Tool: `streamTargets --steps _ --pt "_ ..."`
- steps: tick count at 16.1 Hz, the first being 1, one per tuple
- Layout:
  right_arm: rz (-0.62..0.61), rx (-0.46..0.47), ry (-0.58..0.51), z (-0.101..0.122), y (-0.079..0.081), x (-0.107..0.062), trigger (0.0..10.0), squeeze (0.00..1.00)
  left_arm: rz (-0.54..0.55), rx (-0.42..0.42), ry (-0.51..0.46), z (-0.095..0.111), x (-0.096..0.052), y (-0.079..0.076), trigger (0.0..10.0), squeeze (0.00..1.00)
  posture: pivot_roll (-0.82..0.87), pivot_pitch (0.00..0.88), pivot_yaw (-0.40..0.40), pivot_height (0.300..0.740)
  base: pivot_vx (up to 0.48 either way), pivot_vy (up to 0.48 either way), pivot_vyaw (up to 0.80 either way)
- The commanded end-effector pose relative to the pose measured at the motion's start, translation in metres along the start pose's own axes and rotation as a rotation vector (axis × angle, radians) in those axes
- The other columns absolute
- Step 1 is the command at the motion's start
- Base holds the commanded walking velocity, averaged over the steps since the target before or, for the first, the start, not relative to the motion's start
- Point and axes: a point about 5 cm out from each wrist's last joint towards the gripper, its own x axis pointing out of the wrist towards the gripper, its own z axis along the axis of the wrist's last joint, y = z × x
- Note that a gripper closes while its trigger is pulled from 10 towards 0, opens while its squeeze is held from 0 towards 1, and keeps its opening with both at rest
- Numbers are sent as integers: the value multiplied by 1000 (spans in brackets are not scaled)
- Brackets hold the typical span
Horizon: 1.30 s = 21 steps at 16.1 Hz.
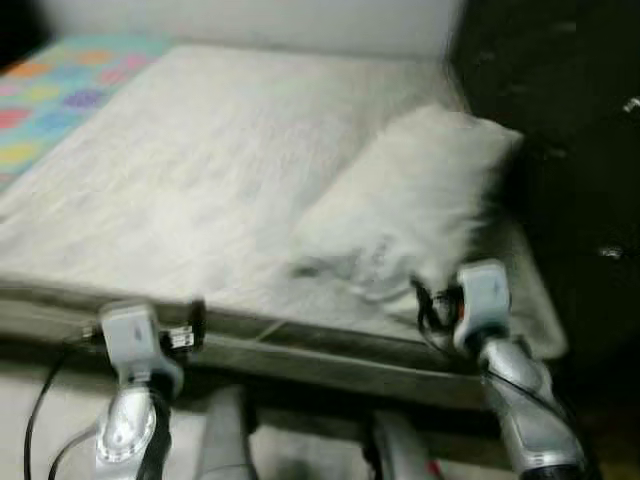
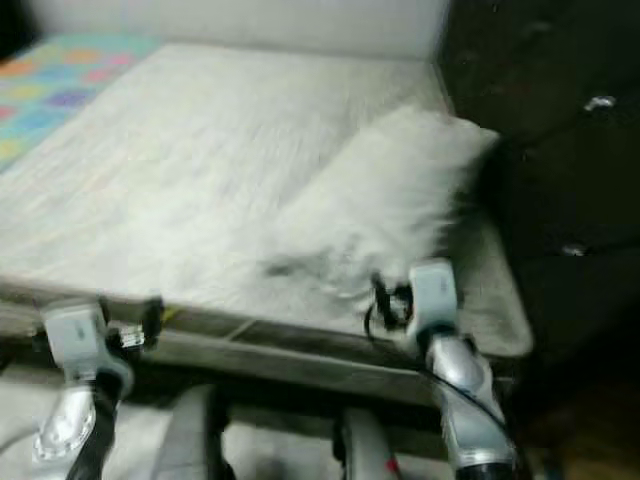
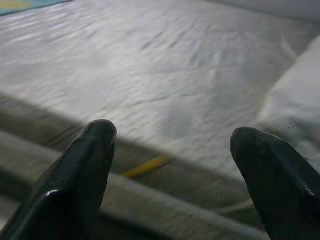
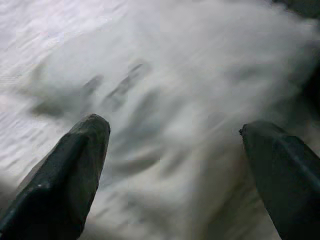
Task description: Clean up the room
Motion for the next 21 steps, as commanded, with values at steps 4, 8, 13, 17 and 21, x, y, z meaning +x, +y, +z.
streamTargets --steps 4,8,13,17,21 --pt "-2 -24 -29 6 -3 1 10000 0 -52 1 -86 19 6 -6 10000 0 -137 123 -24 591 83 0 0" --pt "-7 -26 -28 4 -4 1 10000 0 -71 -4 -81 18 7 -7 10000 0 -137 123 -24 591 274 0 0" --pt "-8 -28 -30 5 -3 1 10000 0 -75 1 -85 19 7 -8 10000 0 -135 127 -24 591 313 0 0" --pt "-10 -30 -28 4 -3 1 10000 0 -63 3 -69 18 7 -7 10000 0 -135 128 -23 591 214 0 0" --pt "-11 -30 -27 3 -3 1 10000 0 -65 -6 -69 18 8 -9 10000 0 -134 129 -22 591 0 0 0"
